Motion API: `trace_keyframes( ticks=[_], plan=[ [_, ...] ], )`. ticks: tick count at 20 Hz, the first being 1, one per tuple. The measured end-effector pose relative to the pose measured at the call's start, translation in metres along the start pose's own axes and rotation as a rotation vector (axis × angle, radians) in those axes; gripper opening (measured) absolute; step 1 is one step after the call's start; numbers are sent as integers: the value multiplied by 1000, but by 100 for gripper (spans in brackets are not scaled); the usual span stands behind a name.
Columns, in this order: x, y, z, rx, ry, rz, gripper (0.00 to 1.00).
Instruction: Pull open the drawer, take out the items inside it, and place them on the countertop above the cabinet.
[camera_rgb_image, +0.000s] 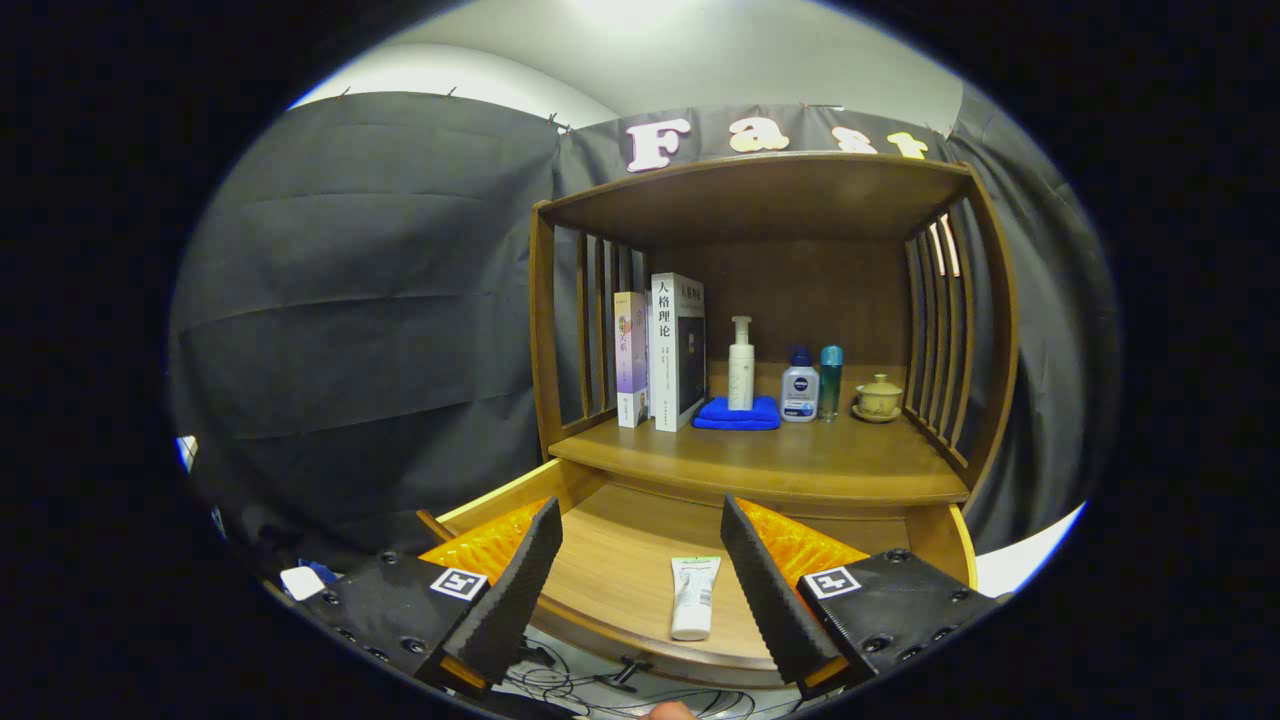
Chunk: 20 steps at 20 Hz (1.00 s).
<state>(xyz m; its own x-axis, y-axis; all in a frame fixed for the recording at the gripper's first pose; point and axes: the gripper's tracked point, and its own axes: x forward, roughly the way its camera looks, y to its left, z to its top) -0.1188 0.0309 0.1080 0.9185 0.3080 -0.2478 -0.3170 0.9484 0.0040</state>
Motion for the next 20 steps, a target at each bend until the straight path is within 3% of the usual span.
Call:
trace_keyframes(
  ticks=[8,20],
  plan=[
    [57,-17,-13,63,275,126,98],
    [103,-36,-87,-24,662,150,98]
  ],
)
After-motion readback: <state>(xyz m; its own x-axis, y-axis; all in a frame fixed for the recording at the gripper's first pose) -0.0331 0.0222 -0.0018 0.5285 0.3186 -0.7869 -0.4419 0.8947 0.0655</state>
